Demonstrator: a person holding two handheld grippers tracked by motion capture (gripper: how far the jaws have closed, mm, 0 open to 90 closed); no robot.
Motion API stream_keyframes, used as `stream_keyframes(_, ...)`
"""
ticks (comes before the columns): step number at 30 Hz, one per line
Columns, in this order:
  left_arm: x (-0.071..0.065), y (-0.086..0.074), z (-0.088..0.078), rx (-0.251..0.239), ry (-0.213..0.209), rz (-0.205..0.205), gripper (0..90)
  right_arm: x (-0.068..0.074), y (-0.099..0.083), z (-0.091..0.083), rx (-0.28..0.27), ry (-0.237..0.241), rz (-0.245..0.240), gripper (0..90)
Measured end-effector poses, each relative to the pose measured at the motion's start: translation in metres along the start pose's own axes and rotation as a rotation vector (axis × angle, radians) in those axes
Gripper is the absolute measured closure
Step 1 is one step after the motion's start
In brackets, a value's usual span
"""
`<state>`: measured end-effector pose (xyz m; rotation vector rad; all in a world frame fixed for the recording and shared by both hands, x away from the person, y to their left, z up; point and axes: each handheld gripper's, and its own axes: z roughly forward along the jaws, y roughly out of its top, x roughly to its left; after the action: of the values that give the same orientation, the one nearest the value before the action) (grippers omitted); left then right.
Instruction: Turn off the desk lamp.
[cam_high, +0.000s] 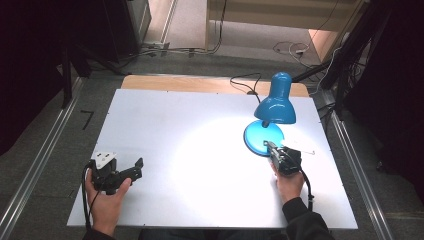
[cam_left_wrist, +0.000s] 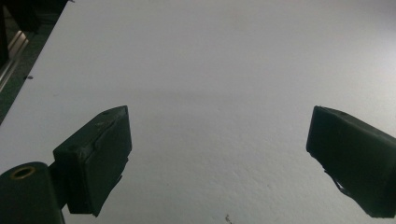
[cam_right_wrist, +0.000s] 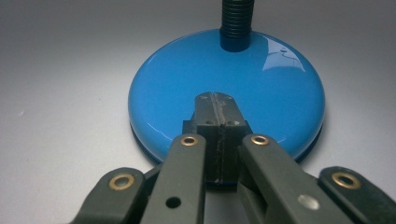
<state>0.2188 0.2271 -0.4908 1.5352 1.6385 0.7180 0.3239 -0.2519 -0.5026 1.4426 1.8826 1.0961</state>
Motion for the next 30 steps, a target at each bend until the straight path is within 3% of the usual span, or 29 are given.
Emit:
stream_keyframes(5,0.0000,0.0001,-0.0004,0.002,-0.002,0.005,7.4,-0.0013,0.0005,0.0022,-0.019,0.023,0.043,87.6)
stream_keyframes(17,-0.0003,0.0000,-0.0004,0.003,-0.003,0.006,7.5,-0.0033,0.0002,0.0073,-0.026,-0.007,0.037,87.7)
stream_keyframes(30,0.0000,-0.0001,0.0002,0.007,-0.007,0.006,7.5,-0.0030,0.0011,0.0103,-0.027,-0.008,0.033,87.7)
